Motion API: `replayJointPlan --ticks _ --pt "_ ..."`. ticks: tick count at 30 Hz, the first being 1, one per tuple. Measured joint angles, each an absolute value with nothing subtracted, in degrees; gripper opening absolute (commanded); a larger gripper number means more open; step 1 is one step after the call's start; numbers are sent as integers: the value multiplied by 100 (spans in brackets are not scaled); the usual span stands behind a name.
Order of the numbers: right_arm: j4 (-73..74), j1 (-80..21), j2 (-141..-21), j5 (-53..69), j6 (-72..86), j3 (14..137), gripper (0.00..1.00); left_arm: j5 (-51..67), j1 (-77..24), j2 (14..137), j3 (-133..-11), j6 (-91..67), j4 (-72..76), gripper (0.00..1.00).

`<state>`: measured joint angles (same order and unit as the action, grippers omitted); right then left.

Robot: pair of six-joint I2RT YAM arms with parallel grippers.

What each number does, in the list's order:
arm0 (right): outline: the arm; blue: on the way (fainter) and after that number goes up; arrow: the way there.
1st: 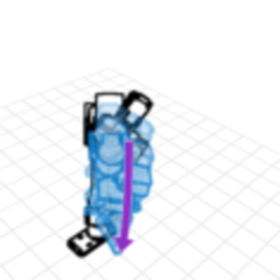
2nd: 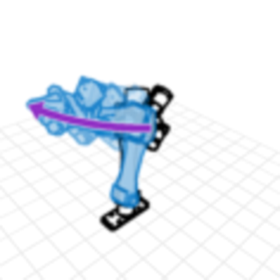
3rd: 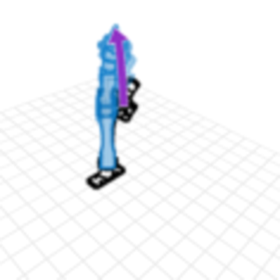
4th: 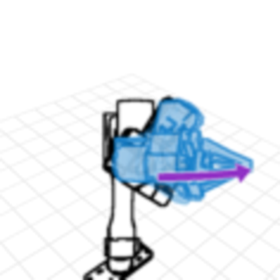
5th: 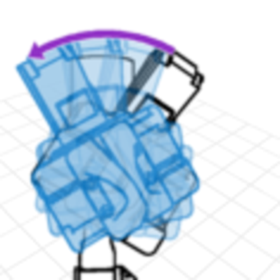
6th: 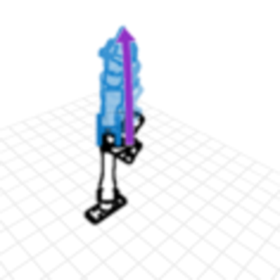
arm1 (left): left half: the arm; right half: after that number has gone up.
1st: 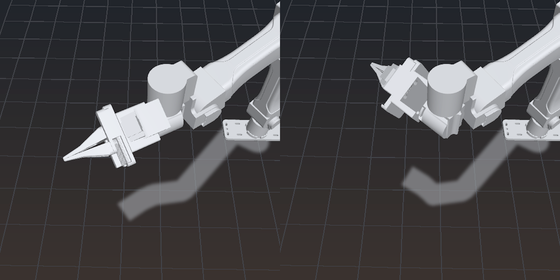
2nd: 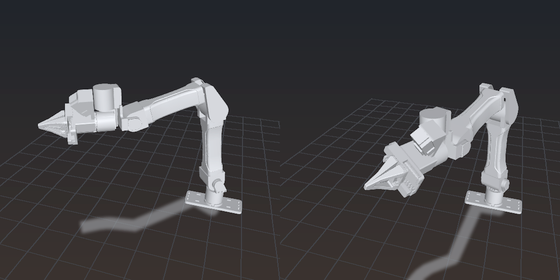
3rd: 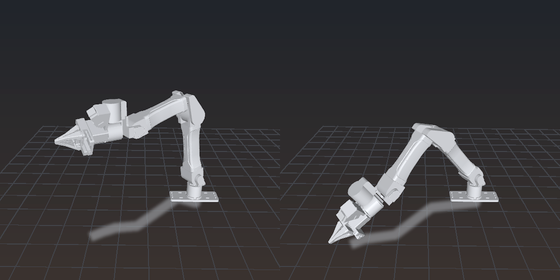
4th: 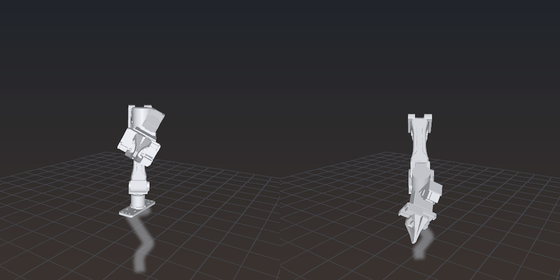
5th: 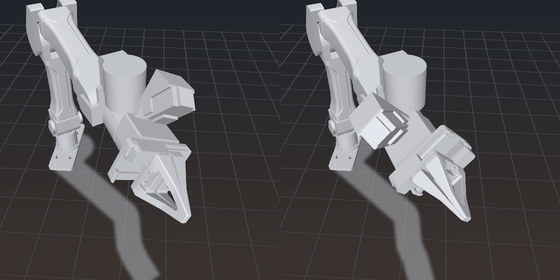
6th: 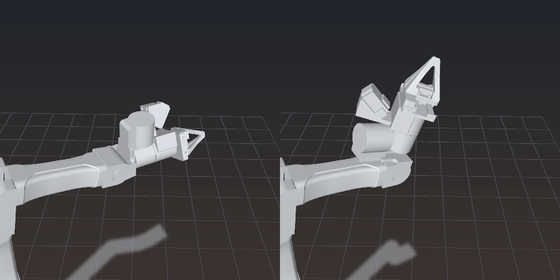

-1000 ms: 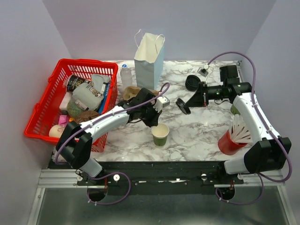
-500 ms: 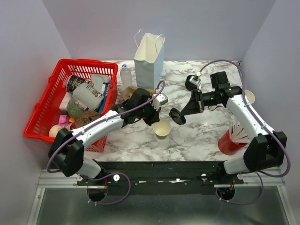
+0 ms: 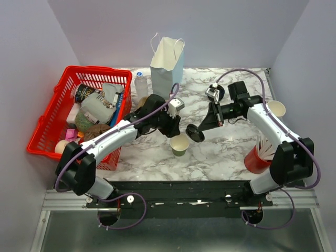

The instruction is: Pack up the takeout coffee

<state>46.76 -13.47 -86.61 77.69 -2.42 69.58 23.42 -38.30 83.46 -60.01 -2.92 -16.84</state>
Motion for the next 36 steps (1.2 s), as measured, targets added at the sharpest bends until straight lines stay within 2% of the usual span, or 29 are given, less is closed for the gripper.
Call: replayJointPlan --ticks 1,7,13,21,36 --pt "4639 -1402 -8687 7791 -224 6958 0 2381 -3776 8340 -6053 -333 -1684 64" --pt "4047 -1925 -8993 8187 320 6897 1 2587 -3256 7686 -5883 -657 -1507 75" --pt "3210 -2259 -9535 8344 1127 6823 0 2821 -3120 6608 -5280 -696 -1076 81" --pt "2519 -2279 -9957 8370 1835 6823 1 3208 -3138 6479 -4740 -668 -751 82" --pt "2078 -2283 -10239 8407 2370 6818 1 3527 -3277 6956 -4711 -462 -338 82"
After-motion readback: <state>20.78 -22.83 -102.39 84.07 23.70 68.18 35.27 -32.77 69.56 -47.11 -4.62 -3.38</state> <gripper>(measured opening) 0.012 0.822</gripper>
